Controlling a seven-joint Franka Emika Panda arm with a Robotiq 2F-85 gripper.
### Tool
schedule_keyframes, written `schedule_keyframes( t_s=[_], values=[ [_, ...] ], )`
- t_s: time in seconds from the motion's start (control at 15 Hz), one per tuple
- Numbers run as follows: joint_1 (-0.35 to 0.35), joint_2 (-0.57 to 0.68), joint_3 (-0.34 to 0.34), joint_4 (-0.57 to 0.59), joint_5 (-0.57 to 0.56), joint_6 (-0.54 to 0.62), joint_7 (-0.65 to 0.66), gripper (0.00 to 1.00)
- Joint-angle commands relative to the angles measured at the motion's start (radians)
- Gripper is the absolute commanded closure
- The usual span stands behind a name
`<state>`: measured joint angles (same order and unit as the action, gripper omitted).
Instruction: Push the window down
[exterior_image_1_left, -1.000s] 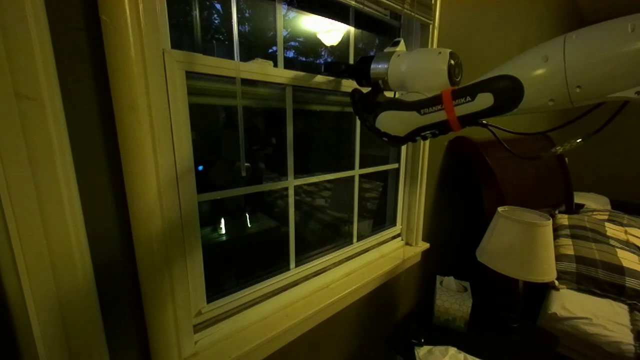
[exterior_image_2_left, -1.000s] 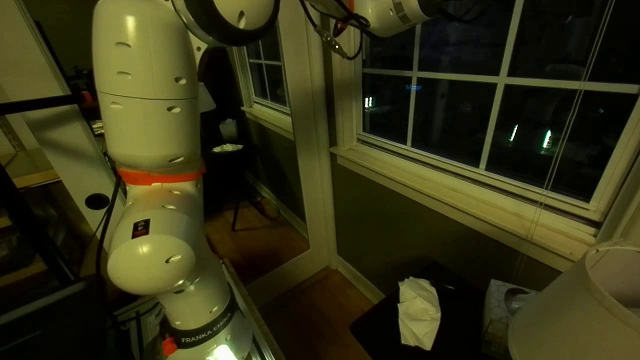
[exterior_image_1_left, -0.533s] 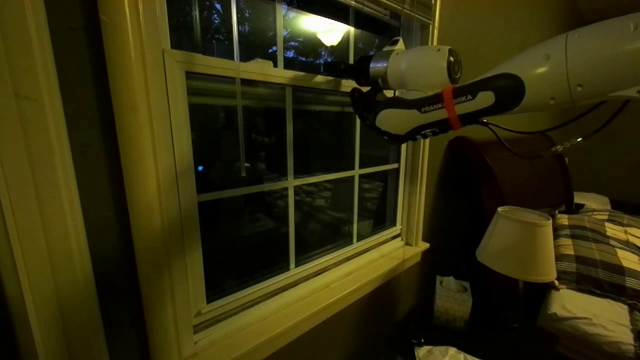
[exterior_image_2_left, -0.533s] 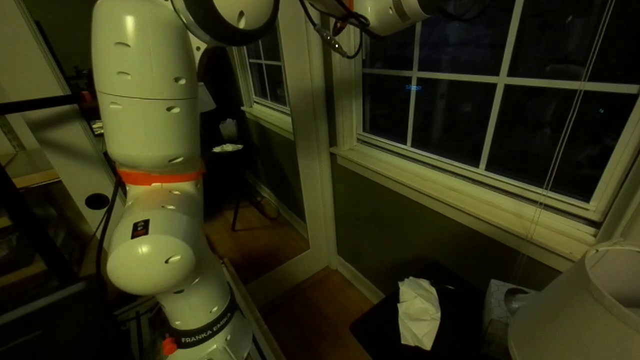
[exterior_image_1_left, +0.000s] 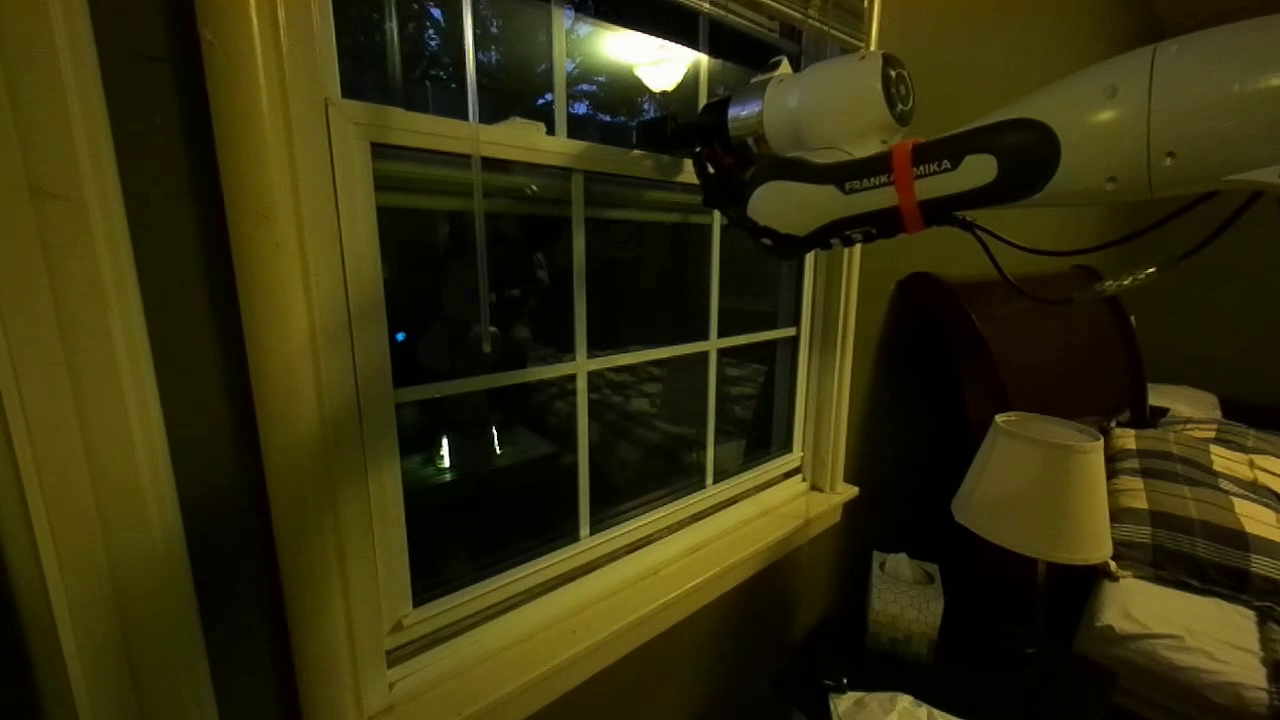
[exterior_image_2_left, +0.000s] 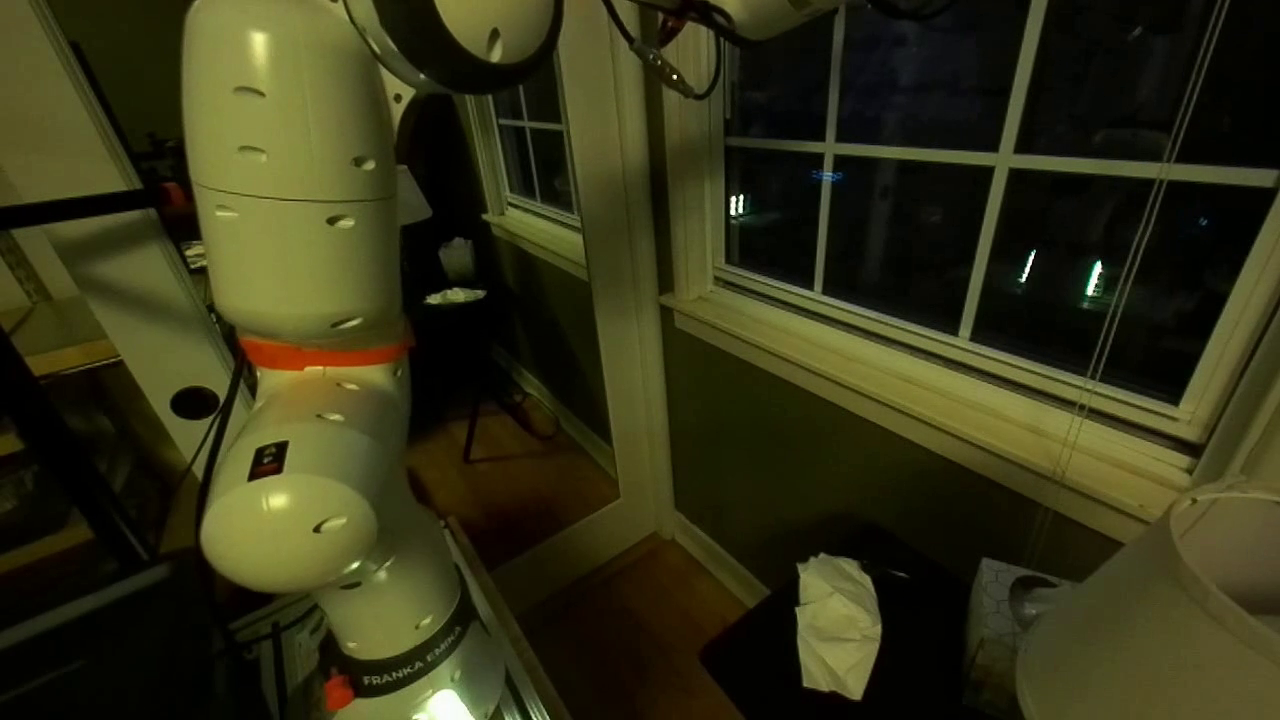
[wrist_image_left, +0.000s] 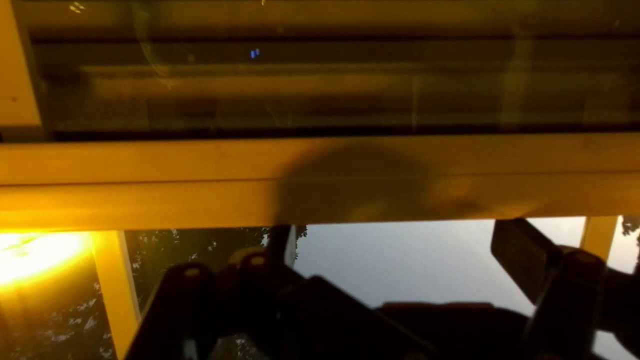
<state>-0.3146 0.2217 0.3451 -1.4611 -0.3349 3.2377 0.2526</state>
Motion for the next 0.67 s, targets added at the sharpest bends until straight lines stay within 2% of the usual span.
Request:
schedule_keyframes(
  t_s=[0.0,0.2,0.4,0.47,0.53,0.6],
  values=[
    [-0.042,0.112,0.105,-0.005,0.032,-0.020,-0.030,0.00],
    [-0.097,0.156,0.192,0.014,0.025,0.025,-0.046,0.00],
    [-0.162,0.240,0.318,0.043,-0.010,0.180,-0.031,0.00],
    [-0.029,0.152,0.033,0.008,0.064,0.195,-0.160,0.00],
    [-0.021,0.169,0.020,0.012,0.060,0.236,-0.200,0.00],
    [0.035,0.172,-0.056,0.004,0.101,0.278,-0.277,0.00]
  ],
)
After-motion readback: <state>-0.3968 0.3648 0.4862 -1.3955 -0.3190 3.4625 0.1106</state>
